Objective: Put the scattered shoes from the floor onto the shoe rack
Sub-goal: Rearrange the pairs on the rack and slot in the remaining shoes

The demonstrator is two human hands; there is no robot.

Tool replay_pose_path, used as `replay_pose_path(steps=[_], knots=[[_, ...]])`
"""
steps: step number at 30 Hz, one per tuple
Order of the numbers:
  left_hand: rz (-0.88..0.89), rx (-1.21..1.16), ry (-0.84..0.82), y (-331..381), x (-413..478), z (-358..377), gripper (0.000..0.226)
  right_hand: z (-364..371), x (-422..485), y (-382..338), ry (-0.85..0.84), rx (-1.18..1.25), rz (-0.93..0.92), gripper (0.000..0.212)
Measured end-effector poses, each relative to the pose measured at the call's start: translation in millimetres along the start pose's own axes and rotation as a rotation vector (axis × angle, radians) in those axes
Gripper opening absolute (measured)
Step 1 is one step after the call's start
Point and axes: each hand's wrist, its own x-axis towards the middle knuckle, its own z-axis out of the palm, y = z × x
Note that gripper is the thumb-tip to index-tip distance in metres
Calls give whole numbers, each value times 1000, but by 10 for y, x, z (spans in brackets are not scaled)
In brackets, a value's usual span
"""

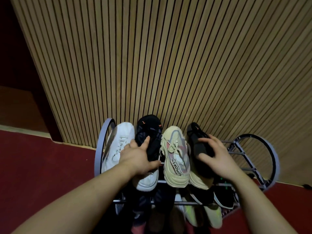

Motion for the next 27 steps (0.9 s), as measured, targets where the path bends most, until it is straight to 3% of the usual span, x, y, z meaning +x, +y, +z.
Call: replay_pose_path(steps=[3,7,10,14,16,18,23,27], knots=[[4,-111,59,6,3,26,88,78,-158,218,-152,-183,-80,66],[48,-397,134,137,-20,-8,77,239,-259,248,64,-92,64,88],[107,-525,194,292,-34,-1,73,345,-297,265,67,-130,90,97],[208,-641,249,532,-84,97,51,176,-317,375,130,91,57,85],[245,-678,252,628,-92,156,59,40,-360,501,226,184,30,76],[269,-671,284,725,-121,222,69,-51,-420,683,288,158,9,72],[367,-503,340,1049,-192,382,56,-26,-484,1315,262,-57,82,68],[367,-112,118,1337,-152,592,59,42,-457,1556,166,-291,161,75]])
